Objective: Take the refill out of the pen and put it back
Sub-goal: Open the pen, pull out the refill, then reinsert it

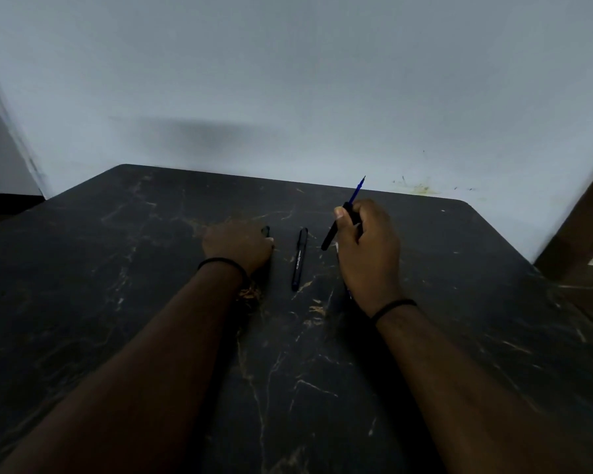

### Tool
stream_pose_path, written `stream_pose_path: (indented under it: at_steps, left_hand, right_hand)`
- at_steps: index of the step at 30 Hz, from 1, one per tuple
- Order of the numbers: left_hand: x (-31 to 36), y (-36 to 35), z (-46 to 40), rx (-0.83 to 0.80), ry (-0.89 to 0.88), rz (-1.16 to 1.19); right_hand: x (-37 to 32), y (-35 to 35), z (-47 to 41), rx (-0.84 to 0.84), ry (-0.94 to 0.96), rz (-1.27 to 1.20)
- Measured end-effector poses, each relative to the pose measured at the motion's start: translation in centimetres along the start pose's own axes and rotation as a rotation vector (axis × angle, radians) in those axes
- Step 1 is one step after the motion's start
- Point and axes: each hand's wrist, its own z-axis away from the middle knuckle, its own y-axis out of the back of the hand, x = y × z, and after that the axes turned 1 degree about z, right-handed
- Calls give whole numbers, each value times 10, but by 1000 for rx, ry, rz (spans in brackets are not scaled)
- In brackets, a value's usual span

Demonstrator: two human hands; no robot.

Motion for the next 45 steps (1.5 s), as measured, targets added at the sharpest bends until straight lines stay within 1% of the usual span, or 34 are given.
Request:
stream_pose_path:
  at_steps: [3, 7, 13, 15, 19, 21, 23, 24, 27, 28, 31, 33, 37, 41, 45]
  left_hand:
    - [-2, 0, 0, 12, -19, 16]
    - [-4, 2, -2, -15, 19, -1]
    - [-7, 5, -3, -29, 40, 96]
    - [-5, 5, -1, 40, 81, 184]
    - [3, 7, 0, 301, 129, 418]
    - [8, 7, 3, 366, 126, 571]
    - [12, 4, 4, 369, 89, 789]
    - [14, 4, 3, 361, 87, 940]
    - [16, 11, 5, 252, 149, 1511]
    - [16, 12, 5, 200, 160, 1641]
    - [15, 11, 7, 65, 179, 1825]
    - [16, 10, 6, 15, 178, 1868]
    - [13, 6, 2, -19, 154, 1903]
    - [10, 4, 4, -20, 145, 1874]
    - [11, 6, 4, -12, 103, 1838]
  right_hand:
    - [1, 0, 1, -9, -8, 0]
    - [2, 0, 0, -25, -28, -9]
    - [5, -1, 1, -32, -36, -45]
    - [5, -3, 1, -39, -47, -57]
    - [6, -4, 2, -31, -49, -42]
    - [7, -3, 3, -60, -49, -47]
    - [7, -4, 3, -85, -33, -46]
    - [7, -4, 2, -92, -16, -36]
    - [8, -4, 0, -107, 63, 3]
    - [9, -5, 0, -124, 84, 13]
    - [11, -9, 2, -193, 120, 34]
    - [10, -10, 3, -202, 142, 66]
    - [11, -15, 2, -197, 175, 79]
    - [12, -14, 4, -208, 167, 101]
    - [11, -16, 3, -175, 196, 99]
